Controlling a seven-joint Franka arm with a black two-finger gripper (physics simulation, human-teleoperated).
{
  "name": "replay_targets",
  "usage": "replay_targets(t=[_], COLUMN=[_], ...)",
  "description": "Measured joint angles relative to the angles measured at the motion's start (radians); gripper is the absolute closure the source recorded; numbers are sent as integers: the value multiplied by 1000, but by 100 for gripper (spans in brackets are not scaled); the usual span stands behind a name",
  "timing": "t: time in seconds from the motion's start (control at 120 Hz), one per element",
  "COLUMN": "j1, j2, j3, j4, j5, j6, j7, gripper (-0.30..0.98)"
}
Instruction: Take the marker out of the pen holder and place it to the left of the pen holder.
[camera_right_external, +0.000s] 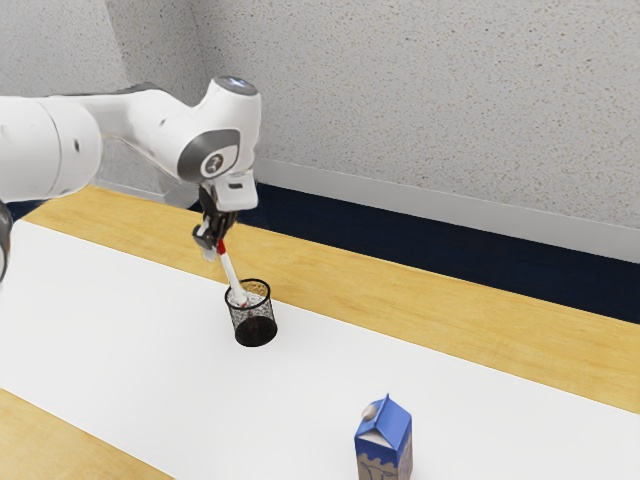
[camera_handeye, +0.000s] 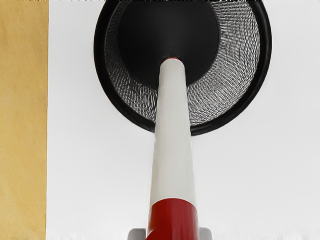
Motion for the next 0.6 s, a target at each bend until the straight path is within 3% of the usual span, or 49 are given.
replay_targets(t=[0.167,0.3,0.433,0.6], j1=[6,98,227,335], j2=[-121,-120,-64,0], j3=[2,2,0,-2], j4=[45,60,62,64], j5=[-3,-45,-168,-398], j6=[-95,-141,-165,-188], j7=[-7,-1,29,97], gripper=[74,75,75,75])
